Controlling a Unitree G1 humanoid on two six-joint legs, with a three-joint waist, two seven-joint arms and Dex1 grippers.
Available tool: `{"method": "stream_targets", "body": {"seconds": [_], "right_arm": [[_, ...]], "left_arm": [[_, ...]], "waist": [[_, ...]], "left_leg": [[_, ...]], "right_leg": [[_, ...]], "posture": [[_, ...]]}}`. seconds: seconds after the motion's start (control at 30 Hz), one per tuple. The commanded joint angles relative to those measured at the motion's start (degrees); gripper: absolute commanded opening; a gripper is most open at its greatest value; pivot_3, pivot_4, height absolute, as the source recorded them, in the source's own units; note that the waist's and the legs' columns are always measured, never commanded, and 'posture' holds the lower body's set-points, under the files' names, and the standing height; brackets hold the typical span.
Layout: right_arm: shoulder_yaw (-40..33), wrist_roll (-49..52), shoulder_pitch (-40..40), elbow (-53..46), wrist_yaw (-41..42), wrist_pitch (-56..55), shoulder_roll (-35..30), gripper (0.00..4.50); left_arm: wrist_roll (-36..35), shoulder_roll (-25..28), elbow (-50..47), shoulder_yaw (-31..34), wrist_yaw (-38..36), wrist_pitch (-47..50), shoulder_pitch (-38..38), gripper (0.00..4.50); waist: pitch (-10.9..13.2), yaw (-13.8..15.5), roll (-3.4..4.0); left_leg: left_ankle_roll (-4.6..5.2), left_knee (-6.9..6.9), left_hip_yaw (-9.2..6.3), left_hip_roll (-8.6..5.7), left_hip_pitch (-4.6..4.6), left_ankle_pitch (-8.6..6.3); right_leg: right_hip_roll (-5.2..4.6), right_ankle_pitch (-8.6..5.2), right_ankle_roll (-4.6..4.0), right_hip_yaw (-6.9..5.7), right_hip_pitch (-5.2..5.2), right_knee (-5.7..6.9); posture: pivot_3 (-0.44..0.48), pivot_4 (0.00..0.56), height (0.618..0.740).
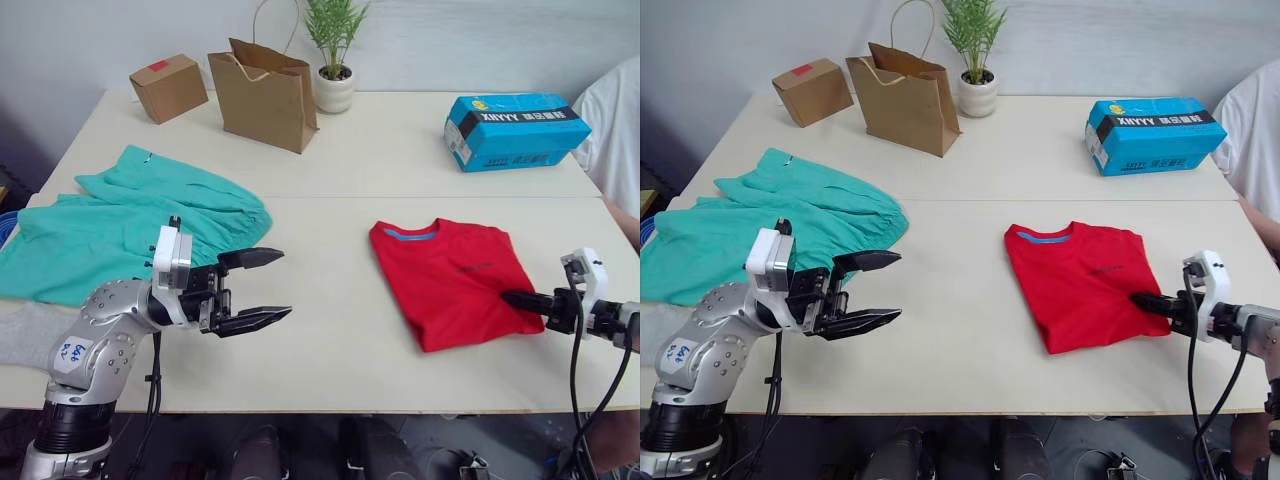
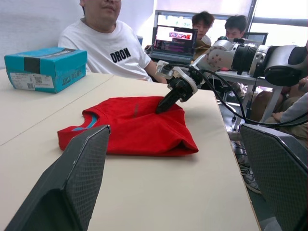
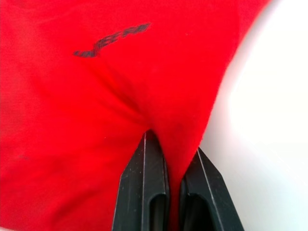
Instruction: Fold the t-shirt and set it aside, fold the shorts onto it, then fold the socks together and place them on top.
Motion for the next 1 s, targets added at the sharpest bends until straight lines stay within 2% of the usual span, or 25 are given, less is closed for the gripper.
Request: {"method": "stream_targets", "body": {"seconds": [0.03,0.13,0.33,0.47,0.63,0.73,0.87,1.0], "right_arm": [[-0.07,-4.83,-1.86,8.14,1.33,-6.81,-2.95,0.05],[0.94,-7.91,-4.07,14.03,2.52,-12.13,-4.12,0.05],[-0.08,-8.51,-8.55,21.7,7.4,-8.27,-6.99,0.05],[-1.33,-10.63,-7.36,24.9,4.55,-12.96,-7.53,0.05],[-3.18,-10.7,-5.02,24.23,2.21,-15.13,-6.24,0.05],[-4.51,-8.48,-1.65,18.4,4.67,-13.79,-5.13,0.05],[-7.58,-6.82,0.22,13.74,2.26,-11.68,-4.31,0.05],[-8.34,-7.94,3.59,10.08,3.74,-14.31,-6.42,1.01]], "left_arm": [[0.9,0.01,1.17,-0.07,-1.28,-1.65,-0.81,4.5],[1.38,0.21,2.07,-0.03,-1.93,-2.2,-0.84,4.5],[1.62,1.94,2.34,1.61,-2.95,-2.24,1.4,4.5],[2.41,2.18,2.76,2.13,-2.91,-3.44,2.34,4.5],[2.29,2.04,1.94,2.19,-2.68,-3.48,3.11,4.5],[1.65,2.49,1.36,2.09,-3.03,-2.41,3.55,4.5],[0.75,2.95,0.91,1.87,-3.62,-0.79,3.49,4.5],[1.36,2.83,1.55,1.56,-4.14,-1.04,2.91,4.5]], "waist": [[0.01,0.0,0.02],[0.02,0.0,0.03],[0.05,0.0,0.12],[0.05,0.03,0.14],[0.05,0.03,0.14],[0.05,0.06,0.14],[0.05,-0.1,0.14],[0.04,-0.07,0.2]], "left_leg": [[0.0,0.0,0.01,0.0,0.0,0.0],[0.0,0.05,0.02,0.0,0.0,0.01],[0.0,0.08,0.02,0.0,-0.01,0.0],[0.0,0.07,0.02,0.01,-0.01,0.01],[-0.01,0.12,0.03,0.01,-0.01,0.0],[-0.01,0.11,0.02,0.01,-0.01,0.0],[-0.02,0.1,0.01,0.02,0.0,0.0],[-0.03,0.07,0.04,0.03,0.02,0.01]], "right_leg": [[0.0,0.0,0.0,0.01,-0.01,0.0],[0.0,0.0,0.01,0.03,-0.01,0.01],[-0.01,0.01,0.03,0.08,-0.02,0.03],[-0.01,0.01,0.02,0.08,-0.04,0.03],[-0.01,0.01,0.03,0.09,-0.02,0.04],[-0.01,0.01,0.03,0.09,-0.02,0.04],[0.0,0.01,0.03,0.09,-0.03,0.06],[0.01,0.01,0.03,0.12,-0.04,0.08]], "posture": [[0.0,0.15,0.74],[0.0,0.15,0.74],[0.0,0.15,0.74],[0.0,0.15,0.74],[0.0,0.15,0.74],[0.0,0.15,0.74],[0.0,0.15,0.74],[0.0,0.15,0.74]]}}
